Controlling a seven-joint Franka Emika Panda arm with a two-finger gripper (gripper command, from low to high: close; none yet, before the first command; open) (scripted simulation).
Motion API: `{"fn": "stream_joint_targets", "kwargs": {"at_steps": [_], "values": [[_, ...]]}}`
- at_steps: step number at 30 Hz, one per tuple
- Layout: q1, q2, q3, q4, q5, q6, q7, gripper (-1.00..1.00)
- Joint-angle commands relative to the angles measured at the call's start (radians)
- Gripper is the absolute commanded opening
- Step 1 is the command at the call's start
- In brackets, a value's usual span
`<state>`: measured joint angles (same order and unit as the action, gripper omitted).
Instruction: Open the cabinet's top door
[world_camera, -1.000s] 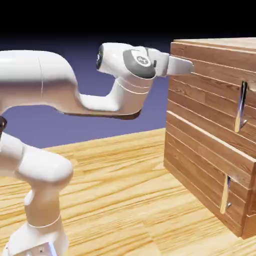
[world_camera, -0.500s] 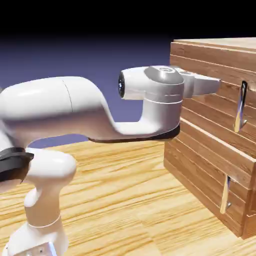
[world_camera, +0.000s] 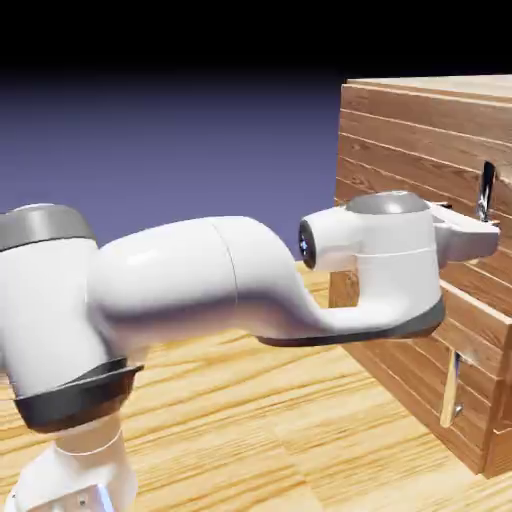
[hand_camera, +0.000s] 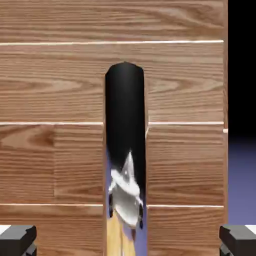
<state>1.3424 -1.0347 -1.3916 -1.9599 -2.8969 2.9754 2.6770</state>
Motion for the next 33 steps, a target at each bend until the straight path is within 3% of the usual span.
{"fn": "stream_joint_targets", "kwargs": {"at_steps": [1,2,16,33], "values": [[0.032,0.004,-0.017,0.027,0.0,-0.001,-0.002,0.0],[0.032,0.004,-0.017,0.027,0.0,-0.001,-0.002,-1.0],[-0.437,0.162,0.281,-0.365,0.043,-0.215,0.22,-1.0],[-1.038,0.07,0.843,-0.783,0.434,-0.391,0.179,-1.0]]}}
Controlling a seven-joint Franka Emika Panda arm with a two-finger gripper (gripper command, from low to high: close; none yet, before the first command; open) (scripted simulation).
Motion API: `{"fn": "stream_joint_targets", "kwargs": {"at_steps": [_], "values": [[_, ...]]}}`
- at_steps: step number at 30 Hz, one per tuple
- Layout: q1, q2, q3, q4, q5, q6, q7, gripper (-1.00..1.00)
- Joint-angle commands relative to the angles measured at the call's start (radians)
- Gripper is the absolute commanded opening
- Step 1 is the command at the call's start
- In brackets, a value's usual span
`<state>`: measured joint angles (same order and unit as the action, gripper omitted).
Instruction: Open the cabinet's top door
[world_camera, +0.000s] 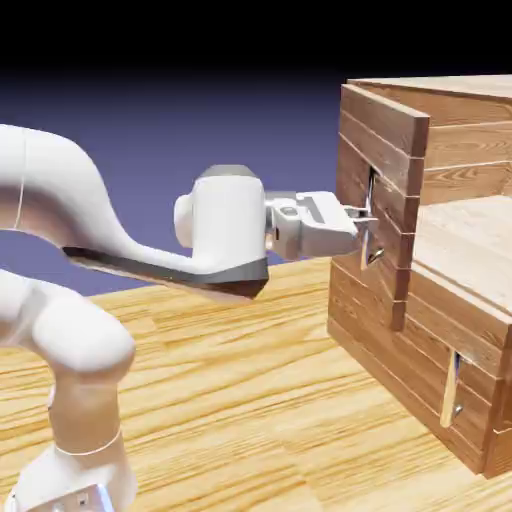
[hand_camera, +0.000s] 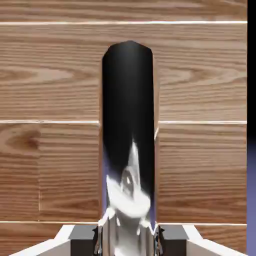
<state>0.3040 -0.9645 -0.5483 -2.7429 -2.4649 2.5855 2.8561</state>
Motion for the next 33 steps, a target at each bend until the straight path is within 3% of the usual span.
{"fn": "stream_joint_targets", "kwargs": {"at_steps": [1,9,18,33], "values": [[-0.026,-0.024,0.035,-0.028,0.045,-0.015,-0.021,-1.0],[-0.158,-0.214,0.287,-0.197,0.393,-0.112,-0.179,-1.0],[-0.152,-0.396,0.548,-0.305,0.785,-0.264,-0.341,-1.0],[0.007,-0.419,1.076,-0.256,1.392,-0.691,-0.433,-1.0]]}}
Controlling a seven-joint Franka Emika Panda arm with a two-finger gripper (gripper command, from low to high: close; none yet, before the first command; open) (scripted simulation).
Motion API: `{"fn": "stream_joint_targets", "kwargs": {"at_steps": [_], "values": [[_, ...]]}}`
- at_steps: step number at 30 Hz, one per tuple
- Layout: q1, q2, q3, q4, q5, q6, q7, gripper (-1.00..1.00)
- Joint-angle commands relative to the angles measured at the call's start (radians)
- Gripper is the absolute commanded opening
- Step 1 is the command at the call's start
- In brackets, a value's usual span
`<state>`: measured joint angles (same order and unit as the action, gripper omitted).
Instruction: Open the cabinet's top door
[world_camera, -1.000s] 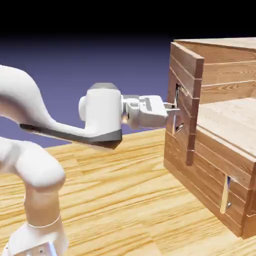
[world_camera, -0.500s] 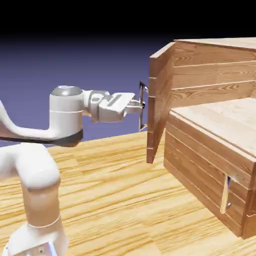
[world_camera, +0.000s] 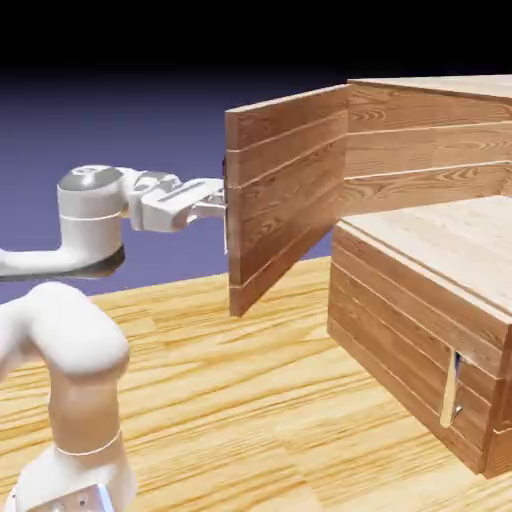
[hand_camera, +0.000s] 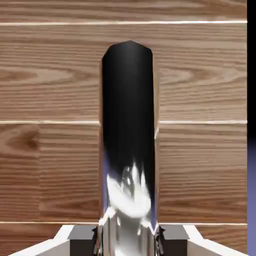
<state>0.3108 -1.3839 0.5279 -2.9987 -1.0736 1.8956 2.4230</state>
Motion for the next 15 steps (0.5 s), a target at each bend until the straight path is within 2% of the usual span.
{"fn": "stream_joint_targets", "kwargs": {"at_steps": [1,7,15], "values": [[0.002,0.015,0.036,0.017,0.036,-0.032,0.002,-1.0],[-0.044,0.124,0.254,0.159,0.233,-0.224,0.025,-1.0],[-0.251,0.261,0.523,0.441,0.427,-0.477,0.049,-1.0]]}}
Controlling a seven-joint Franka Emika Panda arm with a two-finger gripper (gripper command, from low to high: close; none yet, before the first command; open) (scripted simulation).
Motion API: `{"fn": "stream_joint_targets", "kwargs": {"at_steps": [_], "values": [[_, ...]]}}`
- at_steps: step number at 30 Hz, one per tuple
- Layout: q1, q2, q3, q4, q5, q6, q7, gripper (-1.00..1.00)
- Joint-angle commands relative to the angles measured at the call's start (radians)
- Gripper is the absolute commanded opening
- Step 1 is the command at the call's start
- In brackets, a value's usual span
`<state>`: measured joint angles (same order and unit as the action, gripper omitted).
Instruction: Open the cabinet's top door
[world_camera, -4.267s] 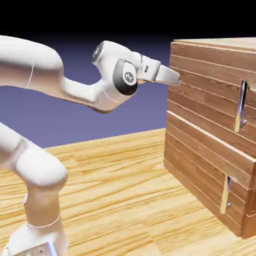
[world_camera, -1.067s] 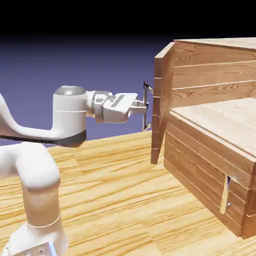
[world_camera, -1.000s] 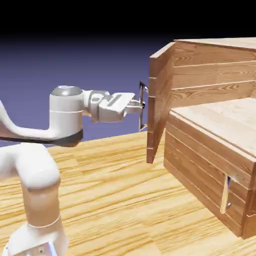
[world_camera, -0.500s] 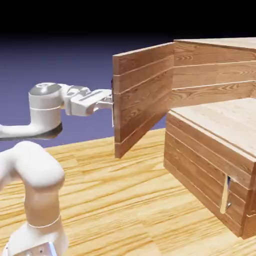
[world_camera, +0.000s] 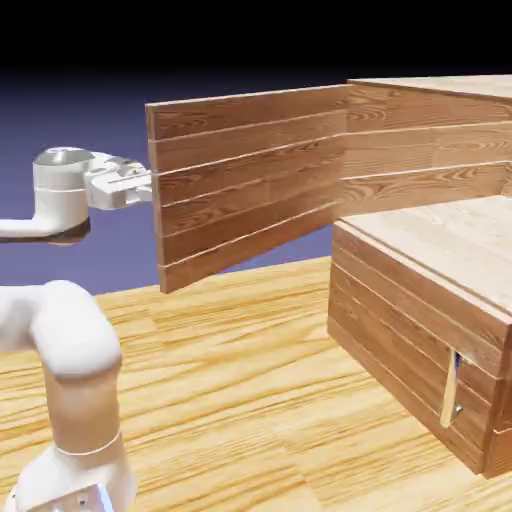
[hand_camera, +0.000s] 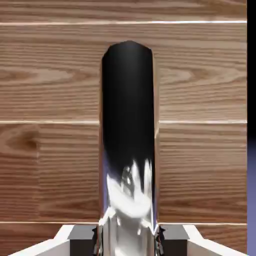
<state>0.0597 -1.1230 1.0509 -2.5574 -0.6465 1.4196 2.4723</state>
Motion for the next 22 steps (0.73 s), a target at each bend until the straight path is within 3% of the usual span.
{"fn": "stream_joint_targets", "kwargs": {"at_steps": [1,22], "values": [[-0.031,0.011,0.029,0.036,0.017,-0.029,0.001,-1.0],[-0.712,-0.011,0.442,0.798,0.211,-0.527,-0.104,-1.0]]}}
